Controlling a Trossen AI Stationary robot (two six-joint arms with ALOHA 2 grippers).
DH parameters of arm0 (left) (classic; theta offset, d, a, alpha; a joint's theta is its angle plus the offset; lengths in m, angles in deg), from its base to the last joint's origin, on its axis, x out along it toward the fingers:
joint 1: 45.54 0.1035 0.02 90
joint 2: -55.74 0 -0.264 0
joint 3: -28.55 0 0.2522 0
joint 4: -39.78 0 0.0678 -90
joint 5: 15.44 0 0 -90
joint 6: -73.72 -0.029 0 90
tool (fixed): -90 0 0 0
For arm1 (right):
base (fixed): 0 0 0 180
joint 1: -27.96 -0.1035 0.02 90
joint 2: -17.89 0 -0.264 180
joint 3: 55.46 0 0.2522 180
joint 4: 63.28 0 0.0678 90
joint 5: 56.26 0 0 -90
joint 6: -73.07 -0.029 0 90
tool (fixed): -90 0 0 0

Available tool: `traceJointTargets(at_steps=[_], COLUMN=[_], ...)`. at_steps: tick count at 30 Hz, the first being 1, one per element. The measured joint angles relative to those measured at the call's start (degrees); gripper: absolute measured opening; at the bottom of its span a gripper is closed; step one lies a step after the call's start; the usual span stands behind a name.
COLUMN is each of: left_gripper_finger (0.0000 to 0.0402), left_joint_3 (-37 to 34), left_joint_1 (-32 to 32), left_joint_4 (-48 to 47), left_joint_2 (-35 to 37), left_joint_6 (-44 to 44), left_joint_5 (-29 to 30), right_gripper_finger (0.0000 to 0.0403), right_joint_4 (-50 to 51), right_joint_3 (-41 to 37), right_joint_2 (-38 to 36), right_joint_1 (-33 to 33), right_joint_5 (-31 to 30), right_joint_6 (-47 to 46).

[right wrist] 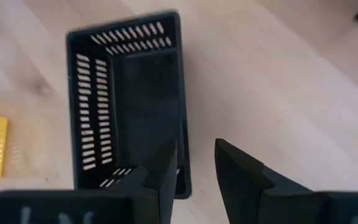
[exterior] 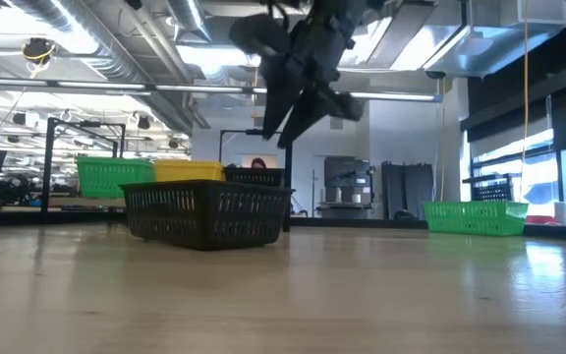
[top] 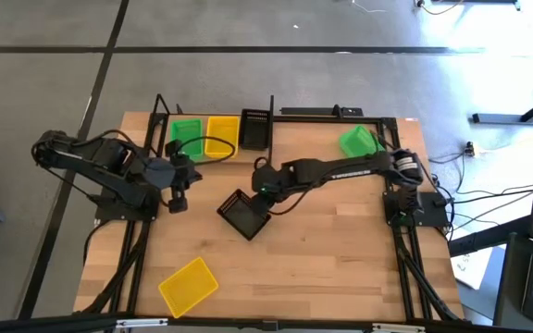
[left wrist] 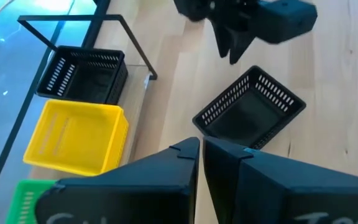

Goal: Stack baskets on shelf by color
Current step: Stack the black basket on the black basket on the shelf

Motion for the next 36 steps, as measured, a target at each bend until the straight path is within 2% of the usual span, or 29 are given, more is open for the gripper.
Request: traceJointTargets(at_steps=[15, 36], left_gripper_finger=[0.0014, 0.0014], left_joint_3=[0.0, 0.0], left_joint_1=[-0.1, -0.1], left_joint_4=[0.0, -0.1], left_joint_2=[-0.1, -0.1], left_joint_6=[0.0, 0.0], left_joint_5=[0.0, 0.0], right_gripper_finger=[0.0107, 0.01], right_joint_4=[-4.8, -7.6], right_joint_3=[0.0, 0.0], right_joint_2=[6.8, 10.1], right_joint_1=[0.0, 0.0], right_joint_5=[1.0, 1.0], right_joint_6=[1.5, 3.0])
